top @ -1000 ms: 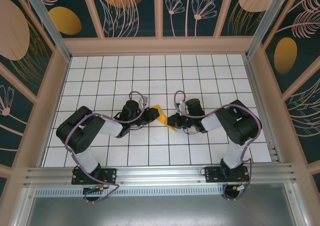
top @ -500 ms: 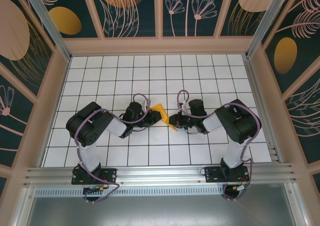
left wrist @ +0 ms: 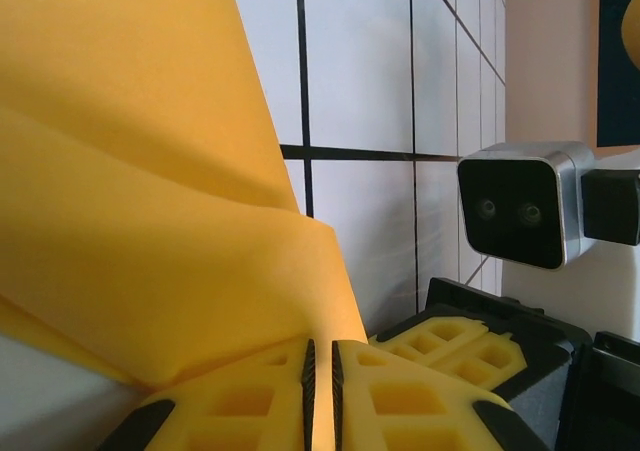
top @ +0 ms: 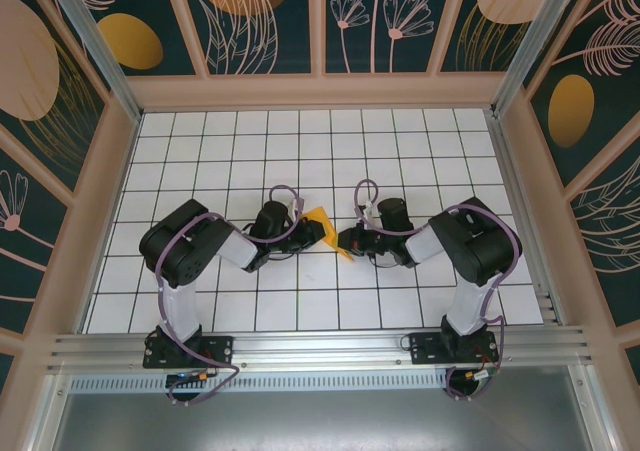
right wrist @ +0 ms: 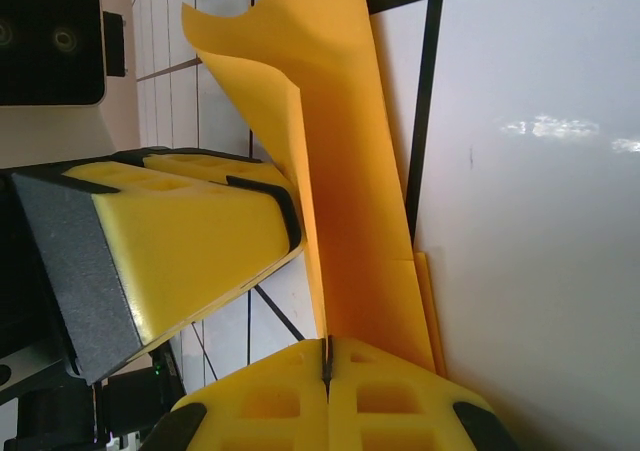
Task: Fold a paper plane with a square sheet of paper (pick it up from the middle)
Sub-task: Fold the wing for the fifth time at the center of the table.
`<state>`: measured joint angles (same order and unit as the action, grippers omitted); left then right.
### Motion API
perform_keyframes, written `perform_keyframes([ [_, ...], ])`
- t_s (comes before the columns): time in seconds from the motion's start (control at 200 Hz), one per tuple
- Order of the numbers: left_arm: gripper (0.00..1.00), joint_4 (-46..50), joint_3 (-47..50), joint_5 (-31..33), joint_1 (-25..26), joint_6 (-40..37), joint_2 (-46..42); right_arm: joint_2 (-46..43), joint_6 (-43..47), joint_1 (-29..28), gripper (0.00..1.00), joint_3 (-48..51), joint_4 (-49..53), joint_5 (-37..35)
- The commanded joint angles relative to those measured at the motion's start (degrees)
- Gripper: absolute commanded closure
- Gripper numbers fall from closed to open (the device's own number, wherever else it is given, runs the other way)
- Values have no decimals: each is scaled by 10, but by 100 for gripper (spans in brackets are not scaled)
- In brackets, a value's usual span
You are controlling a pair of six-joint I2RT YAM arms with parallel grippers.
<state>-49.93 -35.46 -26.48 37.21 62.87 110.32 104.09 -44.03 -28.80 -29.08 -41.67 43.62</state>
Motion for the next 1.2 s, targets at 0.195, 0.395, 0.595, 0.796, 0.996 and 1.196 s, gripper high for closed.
perform_keyframes([
  [0.195, 83, 84, -27, 26, 5, 0, 18, -24, 32, 5, 88, -3, 59, -1],
  [0.395, 84, 111, -35, 34, 5, 1, 24, -58, 70, 5, 78, -9, 117, 6],
  [0.595, 84, 128, -42, 37, 4, 2, 28, -67, 110, 5, 78, -13, 169, -11],
  [0.796, 85, 160, -56, 41, 5, -2, 31, -65, 156, 3, 79, -22, 194, -37],
  [0.996, 85, 196, -73, 47, 4, -7, 32, -84, 220, -12, 79, -28, 218, -78],
  [1.196, 86, 225, -82, 52, 5, -8, 34, -110, 256, -42, 75, -38, 261, -166],
])
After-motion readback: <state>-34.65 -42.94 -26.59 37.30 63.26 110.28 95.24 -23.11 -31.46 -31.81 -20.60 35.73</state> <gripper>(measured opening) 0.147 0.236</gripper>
